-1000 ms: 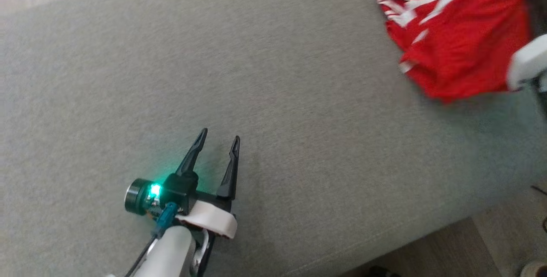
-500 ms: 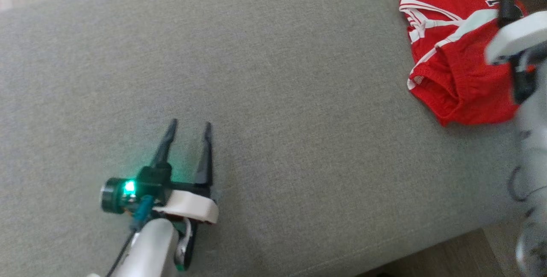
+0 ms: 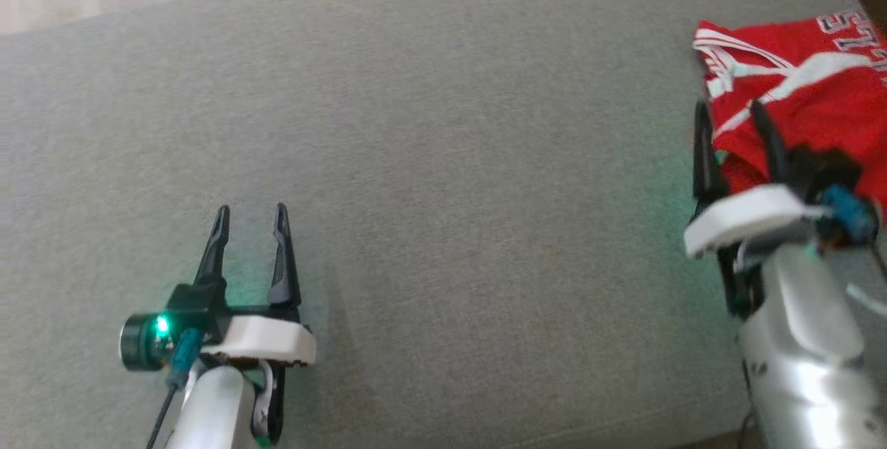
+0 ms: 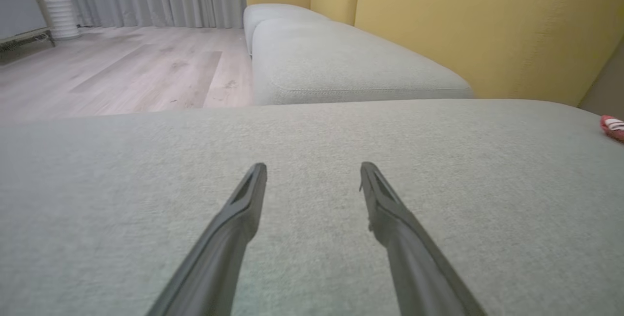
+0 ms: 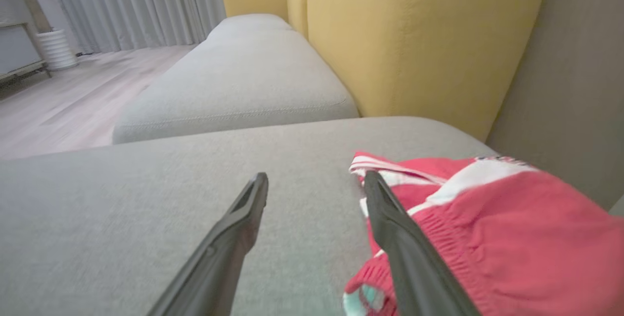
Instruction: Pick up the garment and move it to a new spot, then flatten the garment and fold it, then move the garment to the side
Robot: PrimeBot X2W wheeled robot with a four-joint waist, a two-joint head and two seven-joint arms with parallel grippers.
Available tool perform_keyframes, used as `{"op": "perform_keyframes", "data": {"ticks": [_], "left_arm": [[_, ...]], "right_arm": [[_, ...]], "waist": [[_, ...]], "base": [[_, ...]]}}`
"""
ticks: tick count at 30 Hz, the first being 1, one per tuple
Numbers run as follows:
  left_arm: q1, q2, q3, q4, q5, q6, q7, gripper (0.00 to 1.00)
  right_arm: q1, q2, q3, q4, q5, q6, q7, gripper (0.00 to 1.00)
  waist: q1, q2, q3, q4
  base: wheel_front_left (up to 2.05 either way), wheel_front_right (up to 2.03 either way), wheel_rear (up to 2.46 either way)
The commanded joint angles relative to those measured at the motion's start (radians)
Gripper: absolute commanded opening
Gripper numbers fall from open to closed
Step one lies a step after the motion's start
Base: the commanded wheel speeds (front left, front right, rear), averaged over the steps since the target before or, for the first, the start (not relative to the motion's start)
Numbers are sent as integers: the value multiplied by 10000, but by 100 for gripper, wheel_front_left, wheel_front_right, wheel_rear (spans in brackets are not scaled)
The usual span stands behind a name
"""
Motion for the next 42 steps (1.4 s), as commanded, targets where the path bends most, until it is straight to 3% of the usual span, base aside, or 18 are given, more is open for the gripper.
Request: {"op": "perform_keyframes", "data": {"ticks": [1, 10, 18, 40, 41, 42], "left_arm": [[-69, 39, 389, -304, -5, 86, -95, 100], [333, 39, 687, -206, -386, 148, -95, 100], [733, 39, 917, -11, -829, -160, -95, 100], [1499, 39, 1340, -208, -707, -247, -95, 100], [1685, -4, 934, 112, -753, -235, 2, 0], [1680, -2, 910, 205, -751, -240, 19, 0]], "right_arm": [[90, 112, 249, -379, 66, -7, -109, 100], [1321, 185, 628, -630, 911, -7, -110, 100], [1840, 187, 1209, -824, 1337, -7, -110, 100], [2380, 188, 1824, -888, 1696, -7, -110, 100], [2567, 157, 1568, -545, 1653, 0, 0, 0], [2577, 167, 1587, -444, 1662, 0, 12, 0]], "waist": [[1, 0, -124, 200], [1, 0, -481, 918], [1, 0, -1012, 1478], [1, 0, -1927, 1322], [1, 0, -1930, 1324], [1, 0, -1934, 1321]], "base": [[0, 0, 0], [0, 0, 0], [0, 0, 0], [0, 0, 0], [0, 0, 0], [0, 0, 0]]}}
